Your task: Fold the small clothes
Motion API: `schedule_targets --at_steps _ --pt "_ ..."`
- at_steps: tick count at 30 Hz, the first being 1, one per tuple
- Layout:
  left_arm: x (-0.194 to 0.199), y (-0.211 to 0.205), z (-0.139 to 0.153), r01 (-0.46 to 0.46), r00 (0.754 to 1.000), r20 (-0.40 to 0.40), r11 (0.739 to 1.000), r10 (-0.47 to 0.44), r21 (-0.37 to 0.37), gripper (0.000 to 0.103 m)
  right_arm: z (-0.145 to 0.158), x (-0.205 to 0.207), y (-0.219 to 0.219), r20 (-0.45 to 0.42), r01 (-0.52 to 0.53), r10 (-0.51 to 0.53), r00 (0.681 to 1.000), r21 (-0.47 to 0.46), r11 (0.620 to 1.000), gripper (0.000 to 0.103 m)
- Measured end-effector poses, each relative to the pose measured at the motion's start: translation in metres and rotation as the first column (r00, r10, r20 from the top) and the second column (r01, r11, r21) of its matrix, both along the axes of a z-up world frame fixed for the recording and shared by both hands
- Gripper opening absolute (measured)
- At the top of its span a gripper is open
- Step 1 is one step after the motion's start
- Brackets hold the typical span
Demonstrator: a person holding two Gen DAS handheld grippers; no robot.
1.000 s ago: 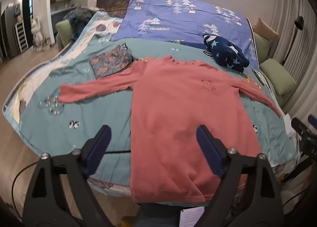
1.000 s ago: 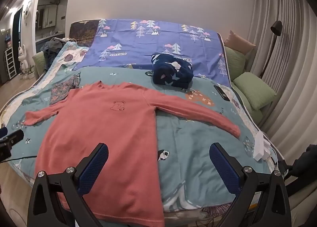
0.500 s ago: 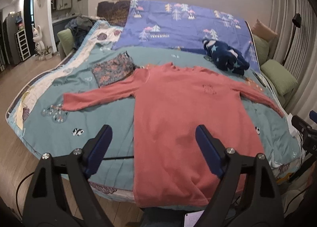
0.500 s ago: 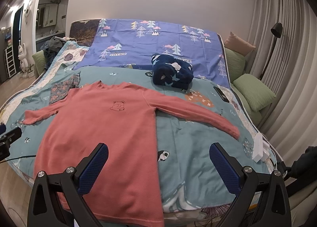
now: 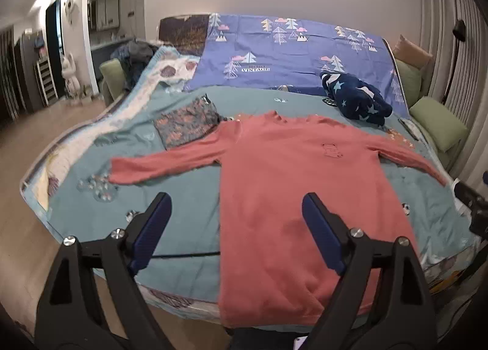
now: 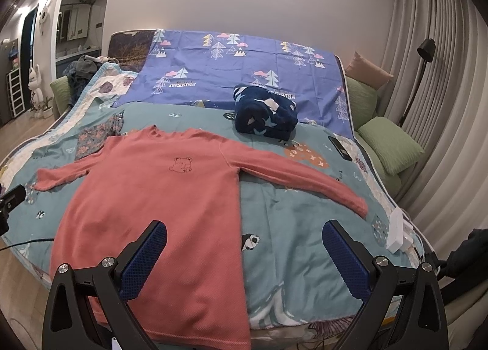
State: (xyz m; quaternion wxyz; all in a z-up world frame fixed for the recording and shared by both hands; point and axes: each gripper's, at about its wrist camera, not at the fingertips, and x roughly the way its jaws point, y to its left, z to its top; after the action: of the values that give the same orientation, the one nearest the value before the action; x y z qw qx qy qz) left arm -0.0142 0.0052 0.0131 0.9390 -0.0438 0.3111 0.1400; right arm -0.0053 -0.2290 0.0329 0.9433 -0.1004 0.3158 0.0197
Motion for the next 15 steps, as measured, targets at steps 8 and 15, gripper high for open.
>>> schedule_targets --at_steps 8,15 --pt "0.0004 0.0004 0.001 -0.009 1.0 -0.007 1.0 0.009 -0.002 0.088 -0.0003 0.0011 -0.0003 0.003 0.004 -0.004 1.0 0.001 1.0 0.103" --pt "0.0011 -0.0025 -0.0012 0.007 1.0 -0.006 1.0 -0.007 -0.008 0.088 -0.0018 0.0012 -0.0044 0.01 0.016 -0.016 1.0 0.012 1.0 0.103"
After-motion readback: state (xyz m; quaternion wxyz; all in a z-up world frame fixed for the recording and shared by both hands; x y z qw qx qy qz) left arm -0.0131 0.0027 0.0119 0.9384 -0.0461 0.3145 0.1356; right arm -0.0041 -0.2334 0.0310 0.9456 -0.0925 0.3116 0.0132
